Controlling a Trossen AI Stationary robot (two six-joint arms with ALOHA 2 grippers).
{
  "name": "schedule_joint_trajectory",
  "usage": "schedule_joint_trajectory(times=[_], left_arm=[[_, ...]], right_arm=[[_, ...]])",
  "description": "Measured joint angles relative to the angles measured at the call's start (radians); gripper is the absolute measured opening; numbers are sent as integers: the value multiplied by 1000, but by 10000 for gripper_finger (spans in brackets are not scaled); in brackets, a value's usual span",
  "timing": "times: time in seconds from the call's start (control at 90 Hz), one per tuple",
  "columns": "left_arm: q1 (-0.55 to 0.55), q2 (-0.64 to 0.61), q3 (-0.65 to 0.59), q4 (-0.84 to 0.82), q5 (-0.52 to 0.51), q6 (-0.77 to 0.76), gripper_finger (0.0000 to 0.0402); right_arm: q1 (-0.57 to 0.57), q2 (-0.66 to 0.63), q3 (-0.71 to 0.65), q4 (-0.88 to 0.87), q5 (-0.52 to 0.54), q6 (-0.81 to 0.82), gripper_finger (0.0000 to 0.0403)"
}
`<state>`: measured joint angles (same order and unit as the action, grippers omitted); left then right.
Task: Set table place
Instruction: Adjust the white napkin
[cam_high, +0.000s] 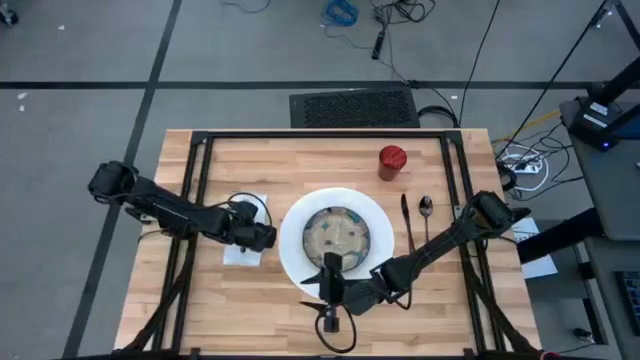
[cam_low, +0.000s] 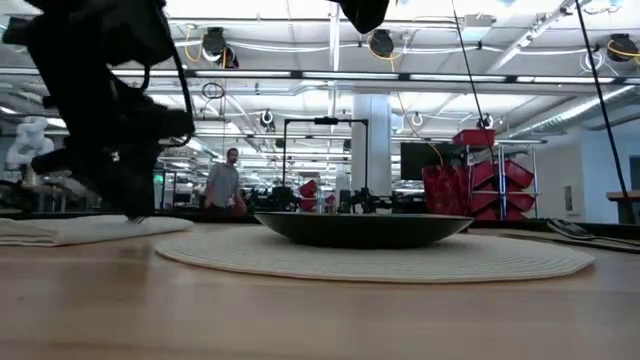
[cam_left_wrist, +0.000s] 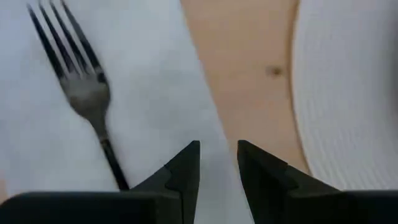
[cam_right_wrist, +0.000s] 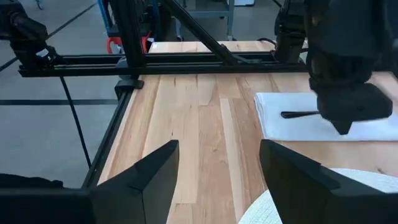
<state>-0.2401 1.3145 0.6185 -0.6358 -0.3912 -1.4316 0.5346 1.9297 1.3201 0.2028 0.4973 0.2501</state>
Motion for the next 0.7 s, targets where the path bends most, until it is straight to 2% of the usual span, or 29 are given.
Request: schedule_joint_trajectory(times=[0.144,0.278,0.522,0.7], left_arm=[[27,-42,69,-227,-25,-5,93],[61,-95,59,-324,3,-29,93],[107,-128,-27,-304,40,-79,93],[123,-128,-93,-196,85,-81,93]], right_arm=[[0,0,0,0,0,0,210],[0,0,0,-1,0,0,210],[0,0,0,-4,0,0,210],[0,0,0,-4,0,0,210]])
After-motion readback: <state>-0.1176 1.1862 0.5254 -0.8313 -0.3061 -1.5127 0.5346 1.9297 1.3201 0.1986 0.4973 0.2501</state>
